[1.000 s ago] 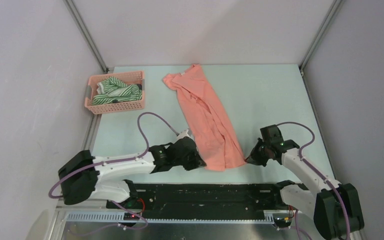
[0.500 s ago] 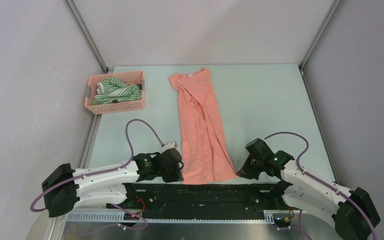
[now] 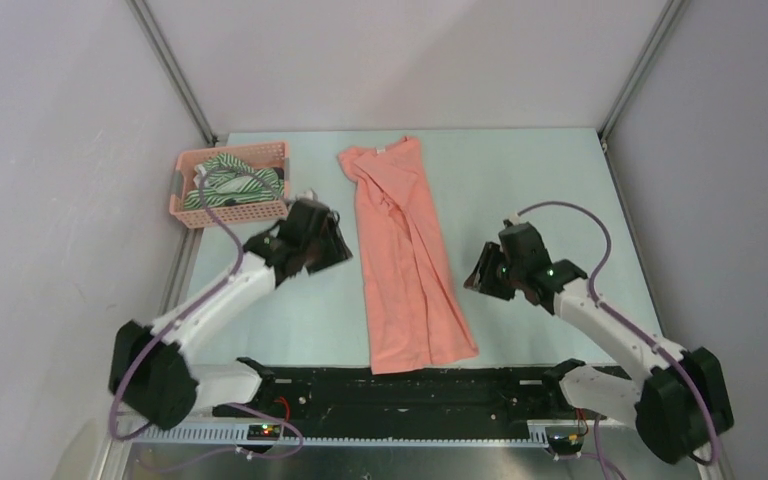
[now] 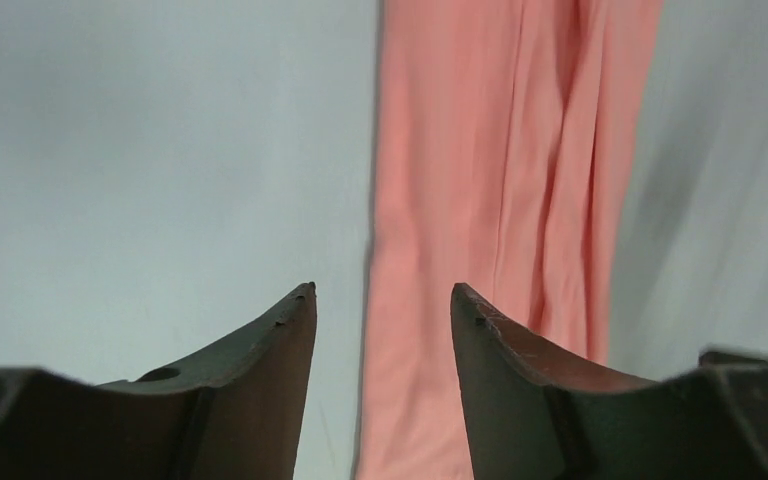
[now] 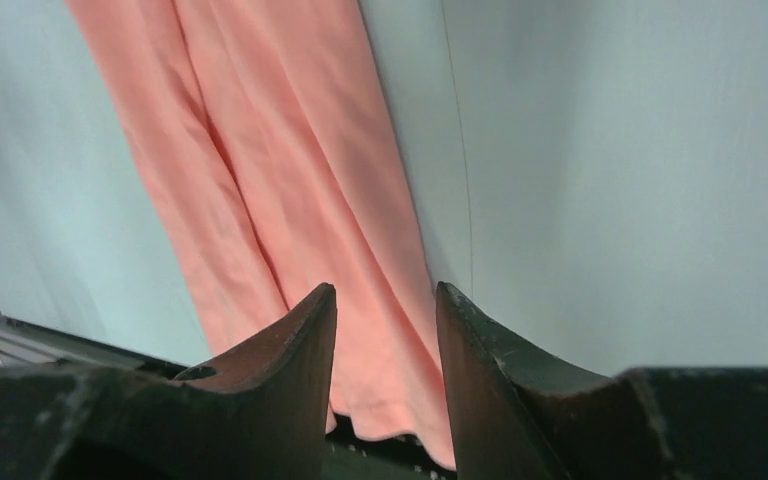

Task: Fold and stack the mixed laundry pile
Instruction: Fold the T-shirt at the center of the board.

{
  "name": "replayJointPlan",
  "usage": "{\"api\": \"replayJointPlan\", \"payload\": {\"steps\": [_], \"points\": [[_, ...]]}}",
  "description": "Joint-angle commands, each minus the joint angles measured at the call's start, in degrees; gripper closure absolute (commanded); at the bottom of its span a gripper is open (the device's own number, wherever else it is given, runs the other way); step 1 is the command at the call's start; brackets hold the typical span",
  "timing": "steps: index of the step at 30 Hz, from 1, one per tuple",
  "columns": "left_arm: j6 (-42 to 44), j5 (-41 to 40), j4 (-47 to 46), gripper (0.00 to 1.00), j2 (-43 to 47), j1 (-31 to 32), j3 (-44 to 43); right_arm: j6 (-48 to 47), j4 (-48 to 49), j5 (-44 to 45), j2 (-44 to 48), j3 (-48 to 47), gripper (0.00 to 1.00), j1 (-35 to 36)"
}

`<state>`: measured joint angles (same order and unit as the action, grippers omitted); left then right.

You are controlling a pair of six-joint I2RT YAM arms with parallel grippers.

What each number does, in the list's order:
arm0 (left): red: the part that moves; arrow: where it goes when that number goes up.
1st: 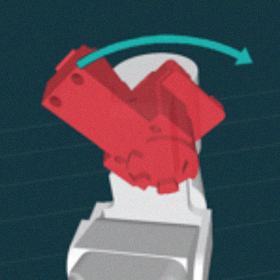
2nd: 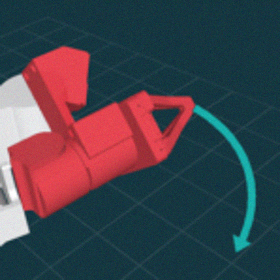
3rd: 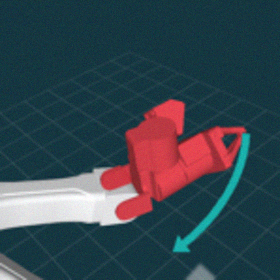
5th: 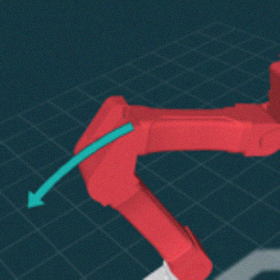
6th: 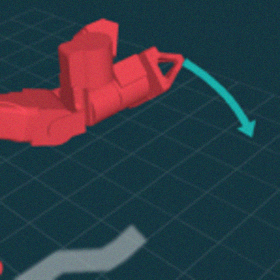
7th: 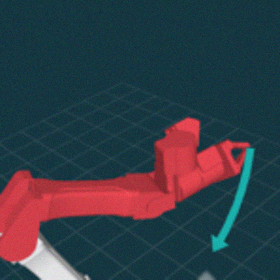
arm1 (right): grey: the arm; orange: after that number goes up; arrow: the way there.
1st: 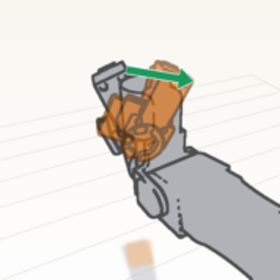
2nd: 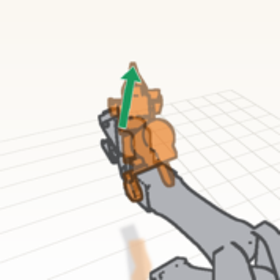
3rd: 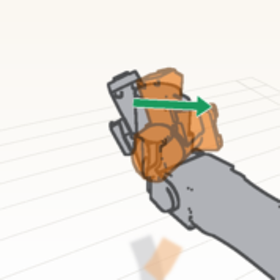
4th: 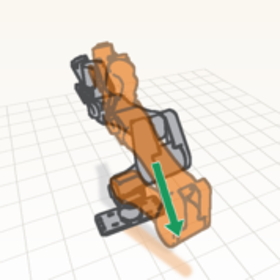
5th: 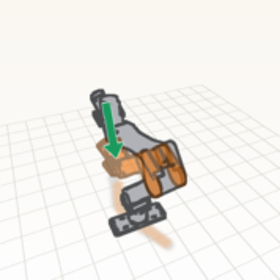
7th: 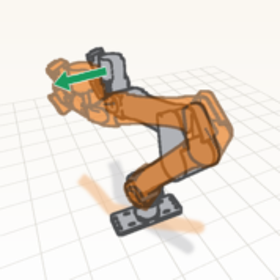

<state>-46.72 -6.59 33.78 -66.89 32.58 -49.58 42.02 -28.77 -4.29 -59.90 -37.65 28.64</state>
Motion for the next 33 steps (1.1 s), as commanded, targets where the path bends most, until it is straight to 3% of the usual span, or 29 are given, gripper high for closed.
{"api": "replayJointPlan", "payload": {"steps": [1,5,12,23,29,33], "points": [[7.8,0.1,-7.1,0.43,-12.0,-9.8,-9.3,-10.5,6.0,-3.8,-7.0,-7.1,0.55,-3.8],[7.2,3.0,-11.5,0.44,-24.8,-14.7,-19.2,-12.8,7.9,-5.9,-9.8,-9.3,0.55,-5.5],[6.5,5.9,-13.5,0.39,-48.7,-17.8,-42.3,-14.8,8.7,-10.1,-13.9,-9.7,0.57,-9.1],[-1.1,7.4,-13.4,0.44,-70.7,-21.9,-63.8,-17.4,7.1,-16.2,-17.0,-13.7,0.57,-15.5],[-2.8,9.0,-13.5,0.60,-77.4,-23.1,-72.8,-17.4,6.8,-17.1,-17.9,-16.1,0.57,-16.9],[-4.9,13.1,-14.2,0.92,-84.3,-24.2,-83.2,-17.1,7.2,-17.6,-20.0,-16.7,0.57,-17.1]]}}
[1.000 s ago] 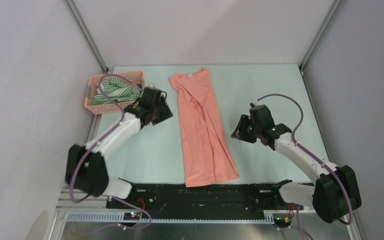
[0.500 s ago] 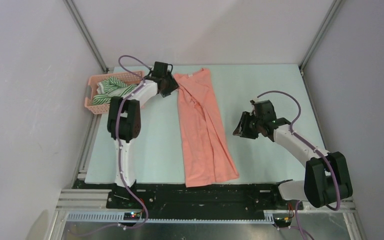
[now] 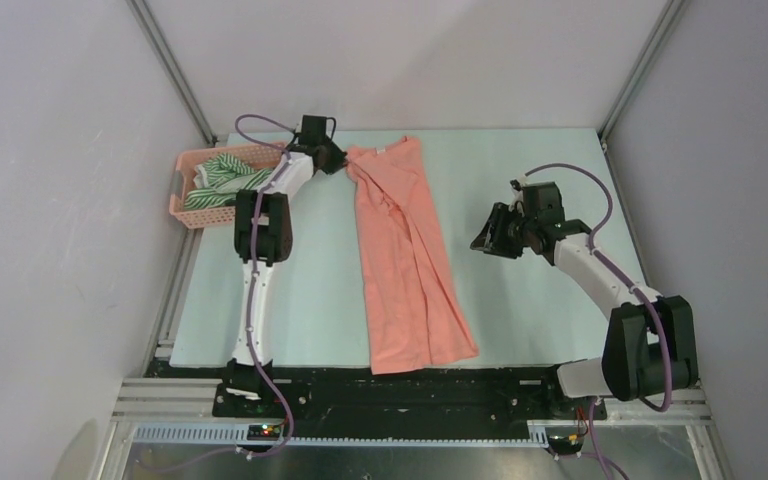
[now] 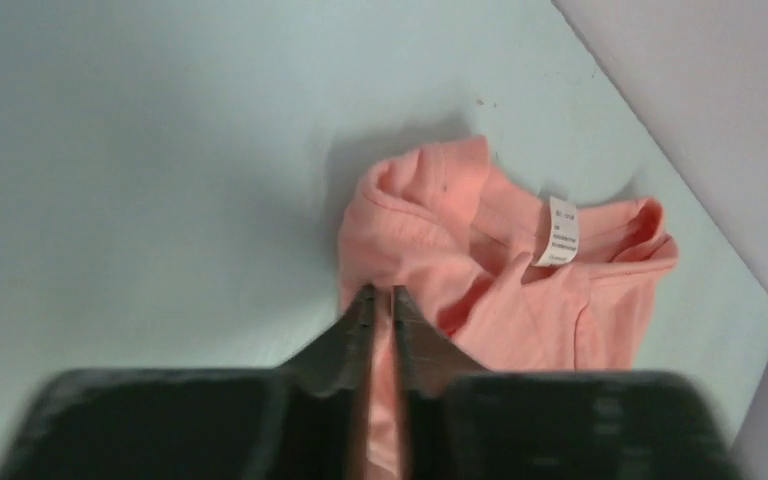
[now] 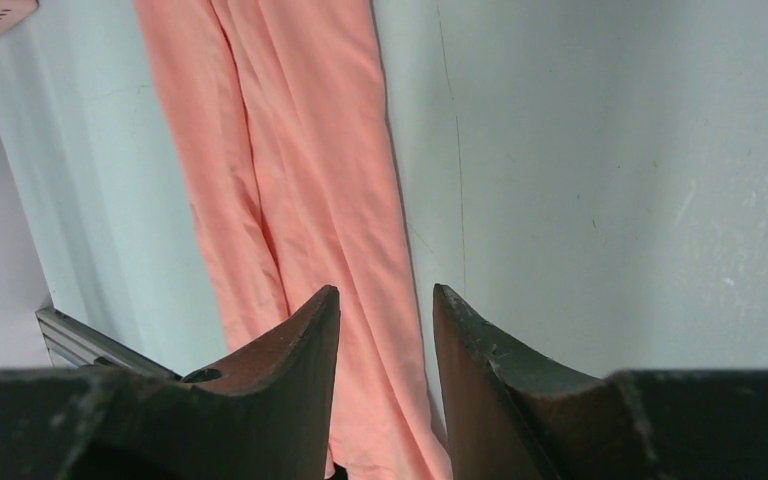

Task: Fold and stack the mixed laundry pile
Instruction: Fold the T-shirt at the center of the board.

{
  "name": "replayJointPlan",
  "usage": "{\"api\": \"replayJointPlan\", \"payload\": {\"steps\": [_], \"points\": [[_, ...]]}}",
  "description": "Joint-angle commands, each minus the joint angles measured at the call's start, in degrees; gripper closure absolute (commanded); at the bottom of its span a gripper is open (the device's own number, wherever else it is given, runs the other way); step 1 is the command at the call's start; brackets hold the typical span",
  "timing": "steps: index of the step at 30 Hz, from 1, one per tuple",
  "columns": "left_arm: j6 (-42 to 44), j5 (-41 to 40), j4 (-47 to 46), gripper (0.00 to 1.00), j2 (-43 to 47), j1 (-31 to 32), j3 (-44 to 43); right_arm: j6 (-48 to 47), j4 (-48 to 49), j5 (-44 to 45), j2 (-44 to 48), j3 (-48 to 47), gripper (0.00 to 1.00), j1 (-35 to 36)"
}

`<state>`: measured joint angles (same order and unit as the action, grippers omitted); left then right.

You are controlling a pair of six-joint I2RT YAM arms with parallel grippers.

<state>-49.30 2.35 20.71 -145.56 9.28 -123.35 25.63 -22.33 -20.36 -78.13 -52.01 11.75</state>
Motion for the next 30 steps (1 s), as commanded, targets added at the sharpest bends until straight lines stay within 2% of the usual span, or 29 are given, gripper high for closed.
{"api": "replayJointPlan", "payload": {"steps": [1,2,5,11,12,15,17,21,25,30], "points": [[-3.4,5.8,-1.6,0.96,-6.9,-1.1,-11.5,-0.6,0.8,-1.5,-2.1,-2.3,0.57,-0.2],[-3.9,6.4,-3.0,0.99,-9.2,-1.3,-15.1,-0.5,0.8,-1.4,-2.8,-2.3,0.57,-0.2],[-5.7,8.0,-7.2,1.00,-12.2,-1.4,-19.3,-0.3,1.2,-1.0,-3.9,-2.3,0.57,-0.2],[-5.0,9.2,-21.7,0.99,-12.0,-1.4,-17.0,0.0,2.4,-0.7,-6.5,-2.3,0.57,-0.3],[-4.5,10.4,-22.5,0.97,-12.6,-1.4,-17.5,0.1,2.8,-0.9,-6.8,-2.3,0.57,-0.3],[-2.9,13.5,-23.6,0.61,-11.5,-1.4,-17.8,0.3,3.3,-1.3,-7.5,-2.4,0.57,-0.3],[-0.6,15.8,-23.6,0.49,-7.4,-1.4,-13.4,0.3,2.6,-1.0,-7.3,-2.7,0.57,-0.4],[3.5,16.1,-23.0,0.42,6.3,-1.4,2.5,1.1,0.5,-0.3,-5.6,-3.1,0.57,-0.2],[3.5,16.5,-21.8,0.42,22.4,-0.3,18.7,2.3,-4.0,1.9,-2.7,-3.1,0.58,2.1],[6.8,15.6,-17.1,0.45,36.1,6.0,37.5,5.5,-8.9,8.2,1.9,-2.7,0.60,9.2]]}}
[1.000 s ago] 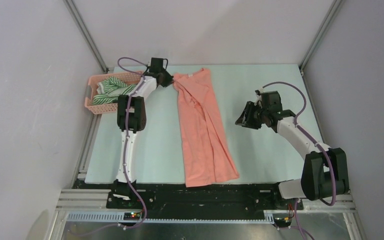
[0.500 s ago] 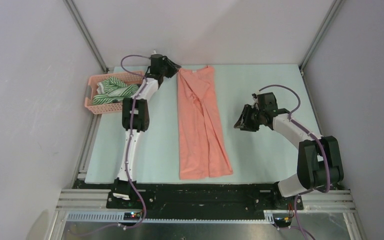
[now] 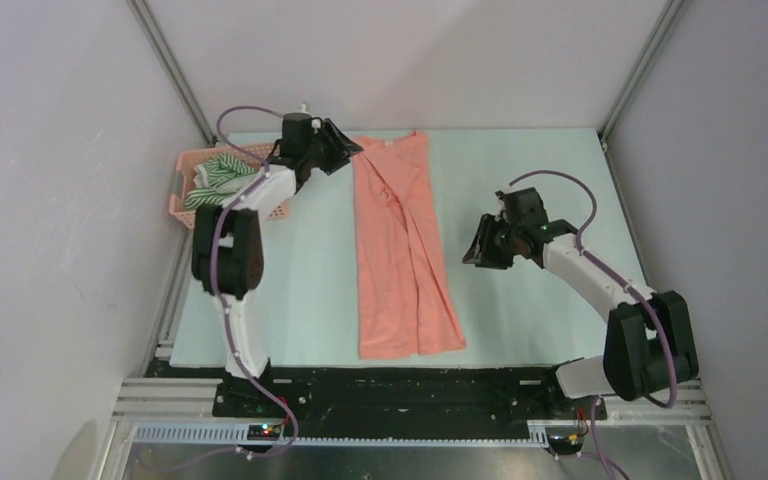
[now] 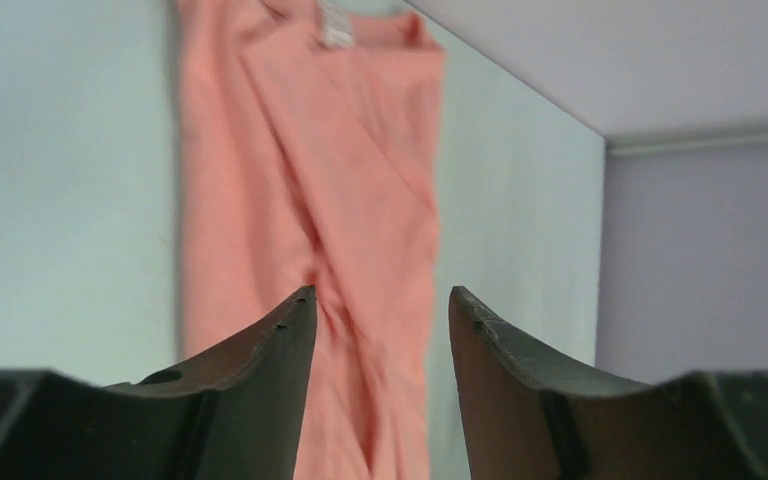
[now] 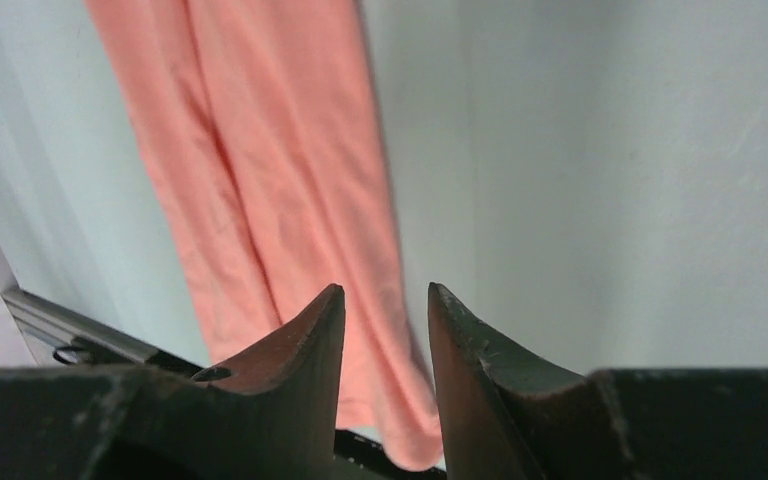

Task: Fold and stack the mixed laundry pile
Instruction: Fold the T-shirt at the center of the board.

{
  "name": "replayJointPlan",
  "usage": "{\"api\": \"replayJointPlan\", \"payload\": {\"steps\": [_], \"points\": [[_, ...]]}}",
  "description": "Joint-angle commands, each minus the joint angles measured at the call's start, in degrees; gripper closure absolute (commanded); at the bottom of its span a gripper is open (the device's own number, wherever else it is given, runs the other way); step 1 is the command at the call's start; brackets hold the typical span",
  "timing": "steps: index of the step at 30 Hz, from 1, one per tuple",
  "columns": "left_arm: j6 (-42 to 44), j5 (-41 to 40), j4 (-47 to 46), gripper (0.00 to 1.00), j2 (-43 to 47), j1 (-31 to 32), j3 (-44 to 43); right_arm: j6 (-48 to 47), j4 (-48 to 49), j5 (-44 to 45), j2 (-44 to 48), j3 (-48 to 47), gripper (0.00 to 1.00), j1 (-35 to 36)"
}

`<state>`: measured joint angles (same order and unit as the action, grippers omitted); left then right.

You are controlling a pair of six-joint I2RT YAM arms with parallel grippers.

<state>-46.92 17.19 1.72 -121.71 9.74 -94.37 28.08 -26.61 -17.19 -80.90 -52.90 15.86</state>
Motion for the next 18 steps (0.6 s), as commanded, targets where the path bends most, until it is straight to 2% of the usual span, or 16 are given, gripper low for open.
{"api": "replayJointPlan", "payload": {"steps": [1,5,8,13,18], "points": [[4.6,0.6,2.3,0.46,15.5,6.5,12.3,4.6,-5.7,7.4,5.1,-1.5,0.61,8.1],[6.7,-2.3,3.7,0.47,21.4,12.0,18.9,12.0,-5.6,13.3,7.7,0.7,0.64,17.2],[6.4,-1.6,3.8,0.47,20.9,14.6,19.9,18.1,-4.9,16.8,6.5,1.9,0.66,24.4],[7.6,0.0,3.8,0.48,14.3,16.2,16.3,23.9,-5.6,21.6,1.7,1.9,0.67,32.3],[7.5,1.4,4.2,0.50,6.0,16.2,9.4,28.0,-4.4,22.4,-1.6,1.9,0.66,36.6]]}}
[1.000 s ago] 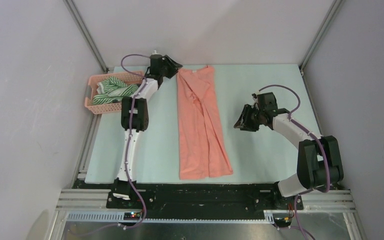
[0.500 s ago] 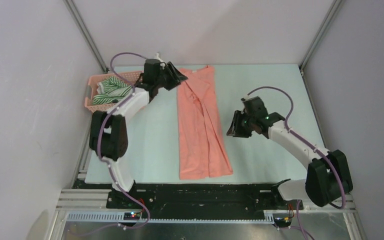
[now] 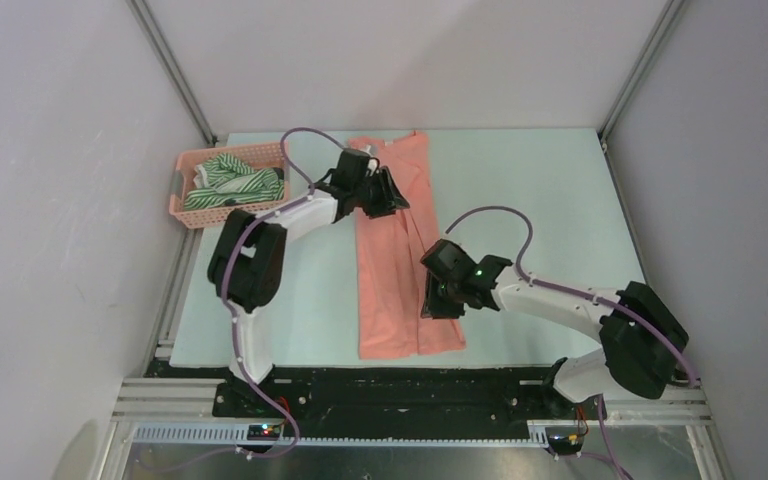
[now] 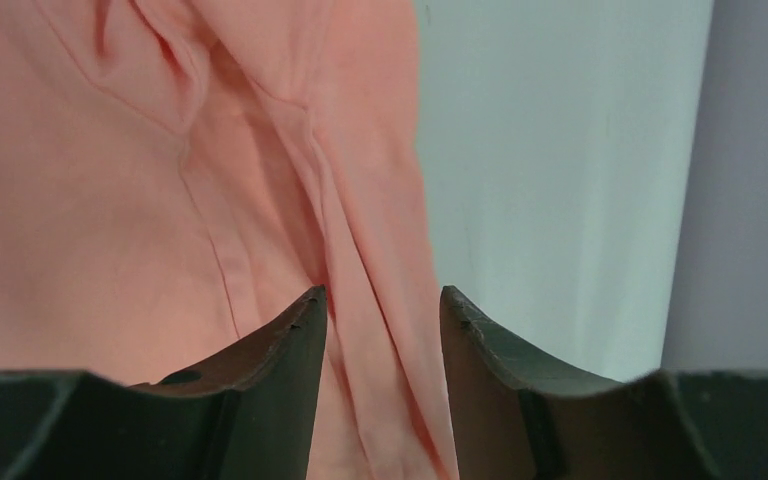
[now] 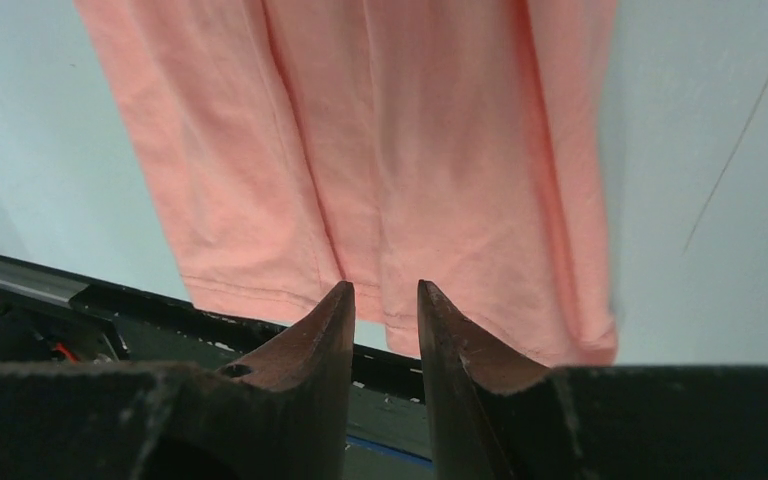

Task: Fold and stack the mixed laundry pile
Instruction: Fold the T-shirt at the center of the board.

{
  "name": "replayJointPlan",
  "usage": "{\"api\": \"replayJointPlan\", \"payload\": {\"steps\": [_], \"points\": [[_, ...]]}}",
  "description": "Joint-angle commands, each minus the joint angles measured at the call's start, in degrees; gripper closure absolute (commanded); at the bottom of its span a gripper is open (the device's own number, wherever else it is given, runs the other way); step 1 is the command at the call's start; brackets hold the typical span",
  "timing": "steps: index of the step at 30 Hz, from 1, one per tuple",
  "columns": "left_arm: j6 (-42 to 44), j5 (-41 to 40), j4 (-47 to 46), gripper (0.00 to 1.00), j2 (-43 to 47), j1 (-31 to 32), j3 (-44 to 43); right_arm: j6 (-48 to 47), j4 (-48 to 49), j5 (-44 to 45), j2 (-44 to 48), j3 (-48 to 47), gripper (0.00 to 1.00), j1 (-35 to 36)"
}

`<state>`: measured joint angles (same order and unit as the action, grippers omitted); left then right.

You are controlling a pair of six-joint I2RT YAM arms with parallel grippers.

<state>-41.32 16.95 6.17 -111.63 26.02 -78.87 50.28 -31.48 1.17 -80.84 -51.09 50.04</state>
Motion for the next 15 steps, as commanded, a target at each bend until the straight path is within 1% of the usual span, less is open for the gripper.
{"api": "replayJointPlan", "payload": {"steps": [1,7,15], "points": [[1.7,2.1,-0.3,0.51,-5.0,-0.1,-6.9,6.8,0.4,4.4,-2.0,0.1,0.66,3.3],[1.3,2.3,0.0,0.53,-12.0,-0.1,-11.9,9.2,-0.3,5.1,-5.8,-0.3,0.67,5.7],[1.7,1.5,0.5,0.53,-16.2,-0.1,-14.7,9.4,-2.0,6.5,-11.1,-2.9,0.67,6.8]]}}
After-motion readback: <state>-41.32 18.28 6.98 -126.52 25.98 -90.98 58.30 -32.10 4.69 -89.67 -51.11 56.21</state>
